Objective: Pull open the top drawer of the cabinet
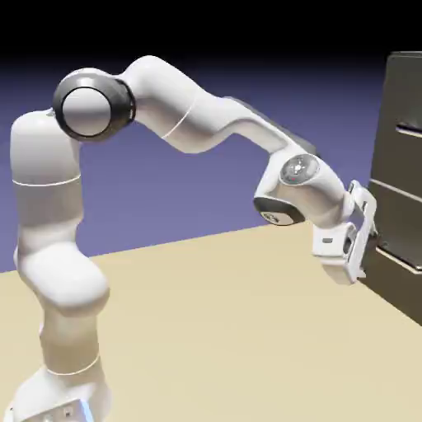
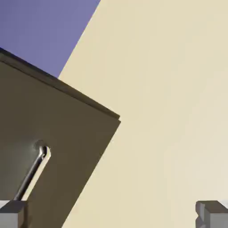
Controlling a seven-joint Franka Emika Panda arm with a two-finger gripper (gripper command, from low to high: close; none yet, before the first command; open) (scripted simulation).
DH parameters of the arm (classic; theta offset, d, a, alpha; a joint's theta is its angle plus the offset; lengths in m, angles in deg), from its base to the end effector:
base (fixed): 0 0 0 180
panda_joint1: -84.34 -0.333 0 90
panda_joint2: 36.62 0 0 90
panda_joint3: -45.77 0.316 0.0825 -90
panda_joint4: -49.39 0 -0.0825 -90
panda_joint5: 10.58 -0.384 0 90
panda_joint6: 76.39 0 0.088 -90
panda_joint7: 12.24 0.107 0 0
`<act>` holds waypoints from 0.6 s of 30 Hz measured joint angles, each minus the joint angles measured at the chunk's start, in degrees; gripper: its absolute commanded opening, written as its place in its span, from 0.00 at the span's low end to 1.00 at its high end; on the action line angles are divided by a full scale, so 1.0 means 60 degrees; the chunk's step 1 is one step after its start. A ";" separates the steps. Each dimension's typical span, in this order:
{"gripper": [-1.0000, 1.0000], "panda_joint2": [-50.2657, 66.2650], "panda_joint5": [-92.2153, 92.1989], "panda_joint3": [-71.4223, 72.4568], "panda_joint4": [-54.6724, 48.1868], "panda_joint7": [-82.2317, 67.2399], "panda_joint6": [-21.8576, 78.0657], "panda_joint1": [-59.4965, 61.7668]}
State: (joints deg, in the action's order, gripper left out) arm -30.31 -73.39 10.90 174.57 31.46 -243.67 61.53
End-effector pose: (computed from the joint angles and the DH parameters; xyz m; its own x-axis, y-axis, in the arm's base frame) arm 0.5466 -0.1676 0.3993 -0.2648 -0.9269 -0.2659 -0.6689 0.3752 -0.6418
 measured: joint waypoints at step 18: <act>0.50 0.4638 -0.7475 -0.4150 -0.4263 0.0147 0.0801 -0.2640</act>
State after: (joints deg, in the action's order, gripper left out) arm -2.48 -118.24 -14.00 149.00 32.34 -238.86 45.69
